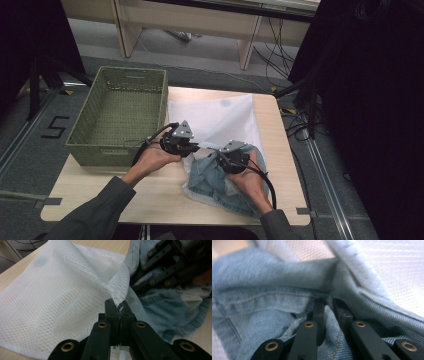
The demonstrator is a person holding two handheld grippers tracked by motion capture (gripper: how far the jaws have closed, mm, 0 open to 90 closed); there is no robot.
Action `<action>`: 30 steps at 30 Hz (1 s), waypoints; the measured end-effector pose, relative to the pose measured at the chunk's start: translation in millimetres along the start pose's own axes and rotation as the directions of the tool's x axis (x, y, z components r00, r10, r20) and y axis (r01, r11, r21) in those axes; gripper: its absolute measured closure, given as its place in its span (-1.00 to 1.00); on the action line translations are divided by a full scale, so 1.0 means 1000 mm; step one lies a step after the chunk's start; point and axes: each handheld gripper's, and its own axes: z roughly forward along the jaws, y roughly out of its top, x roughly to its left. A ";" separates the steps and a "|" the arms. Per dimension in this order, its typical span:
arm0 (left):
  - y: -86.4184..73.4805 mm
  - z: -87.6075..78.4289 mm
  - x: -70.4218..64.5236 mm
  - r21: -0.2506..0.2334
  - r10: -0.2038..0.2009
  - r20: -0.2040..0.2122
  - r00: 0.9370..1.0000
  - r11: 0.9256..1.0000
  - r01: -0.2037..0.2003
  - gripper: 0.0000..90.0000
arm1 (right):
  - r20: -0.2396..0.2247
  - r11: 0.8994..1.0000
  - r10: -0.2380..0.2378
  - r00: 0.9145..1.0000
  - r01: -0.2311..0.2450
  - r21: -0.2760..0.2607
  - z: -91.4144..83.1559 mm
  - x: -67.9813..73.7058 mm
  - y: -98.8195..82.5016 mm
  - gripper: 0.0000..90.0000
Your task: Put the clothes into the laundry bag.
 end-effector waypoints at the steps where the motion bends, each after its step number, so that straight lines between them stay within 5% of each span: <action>1: 0.000 0.000 0.000 0.001 -0.012 0.001 1.000 1.000 0.012 0.95 | 0.012 1.000 0.002 1.000 -0.002 -0.024 -0.003 -0.003 0.002 0.82; 4: 0.002 0.001 0.000 -0.023 -0.026 0.010 1.000 0.999 0.026 0.95 | -0.036 0.994 -0.003 0.999 -0.001 -0.109 -0.013 -0.001 0.014 0.82; 8: 0.001 0.003 -0.002 -0.022 -0.031 0.021 0.999 0.999 0.031 0.95 | -0.051 0.995 -0.046 0.998 0.041 -0.094 -0.006 0.012 0.021 0.83; 11: 0.001 0.004 -0.005 0.001 -0.009 0.027 1.000 1.000 0.009 0.95 | 0.006 0.995 0.009 1.000 -0.008 -0.103 -0.001 -0.002 0.022 0.83; 13: 0.002 0.006 -0.006 -0.008 -0.011 0.032 0.999 1.000 0.011 0.95 | 0.047 0.989 0.087 0.995 -0.080 -0.122 -0.003 -0.016 0.021 0.83; 15: 0.002 0.007 -0.006 -0.014 -0.025 0.041 0.999 1.000 0.026 0.95 | 0.092 0.991 0.084 0.992 -0.074 -0.109 0.002 -0.023 0.016 0.82; 17: 0.002 0.008 -0.005 -0.015 -0.021 0.038 0.999 1.000 0.021 0.95 | 0.056 0.994 0.104 0.993 -0.102 -0.037 0.015 -0.016 0.008 0.77; 20: 0.000 0.005 -0.001 -0.015 -0.042 0.031 0.999 0.999 0.042 0.95 | 0.054 0.995 0.094 0.994 -0.092 -0.036 0.019 -0.013 0.009 0.63; 26: -0.002 0.000 0.008 -0.038 -0.086 0.023 0.996 0.995 0.087 0.94 | -0.045 0.979 0.152 0.987 -0.156 -0.131 -0.019 -0.013 0.014 0.31; 30: -0.002 -0.003 0.010 -0.039 -0.090 0.018 0.996 0.995 0.091 0.94 | -0.107 0.978 0.109 0.988 -0.125 -0.164 -0.043 -0.002 0.003 0.12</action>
